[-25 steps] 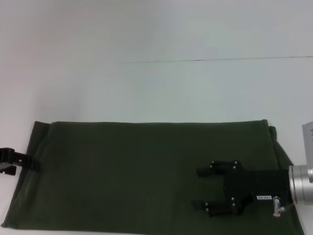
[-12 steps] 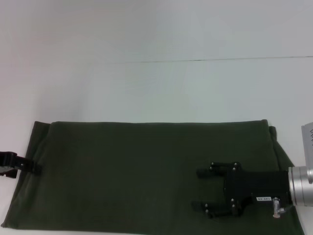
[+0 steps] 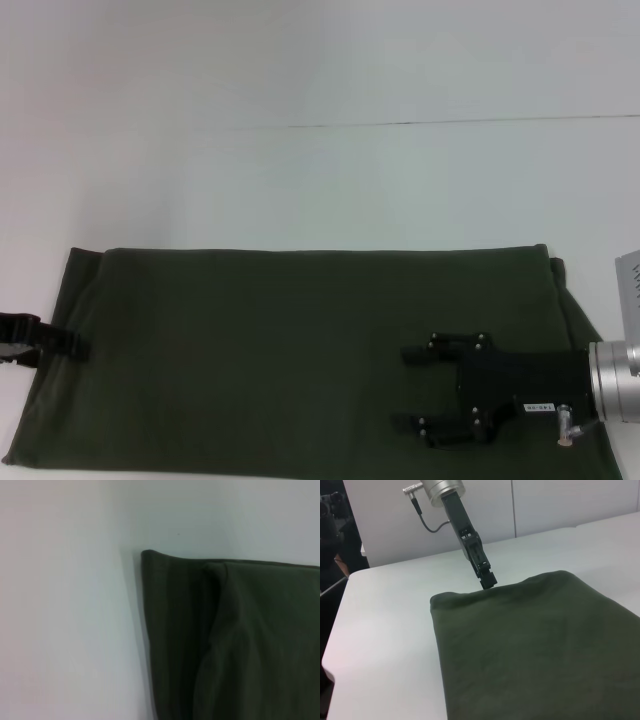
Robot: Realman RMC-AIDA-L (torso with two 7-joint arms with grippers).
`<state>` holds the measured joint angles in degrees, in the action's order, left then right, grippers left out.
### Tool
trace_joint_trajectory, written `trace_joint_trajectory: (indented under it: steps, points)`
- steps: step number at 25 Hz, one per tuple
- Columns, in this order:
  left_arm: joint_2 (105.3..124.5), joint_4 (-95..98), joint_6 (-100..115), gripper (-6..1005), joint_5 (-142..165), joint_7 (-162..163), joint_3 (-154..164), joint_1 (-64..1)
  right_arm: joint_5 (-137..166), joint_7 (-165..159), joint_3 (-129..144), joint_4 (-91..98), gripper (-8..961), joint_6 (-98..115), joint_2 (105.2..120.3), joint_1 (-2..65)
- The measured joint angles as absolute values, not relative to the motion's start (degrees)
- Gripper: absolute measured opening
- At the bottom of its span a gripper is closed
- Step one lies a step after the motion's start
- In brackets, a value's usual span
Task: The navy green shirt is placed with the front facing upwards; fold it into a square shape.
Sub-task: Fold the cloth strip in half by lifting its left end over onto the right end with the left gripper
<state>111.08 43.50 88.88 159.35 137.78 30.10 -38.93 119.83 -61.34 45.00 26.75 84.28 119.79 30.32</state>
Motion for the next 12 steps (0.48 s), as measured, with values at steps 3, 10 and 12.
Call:
trace_joint_trajectory:
  steps: [3,10,12]
  points:
    - [111.09,43.5,88.78,824,159.35,137.78,30.19,-38.93,119.93,-61.35,45.0,26.71,860,84.28,119.79,30.32]
    - [111.17,43.5,88.17,823,159.77,138.11,31.49,-38.93,119.92,-61.38,45.0,26.69,859,84.28,119.79,30.32]
    - [111.17,43.5,88.11,822,159.81,138.12,31.54,-38.93,119.94,-61.41,45.0,26.65,859,84.28,119.79,30.32]
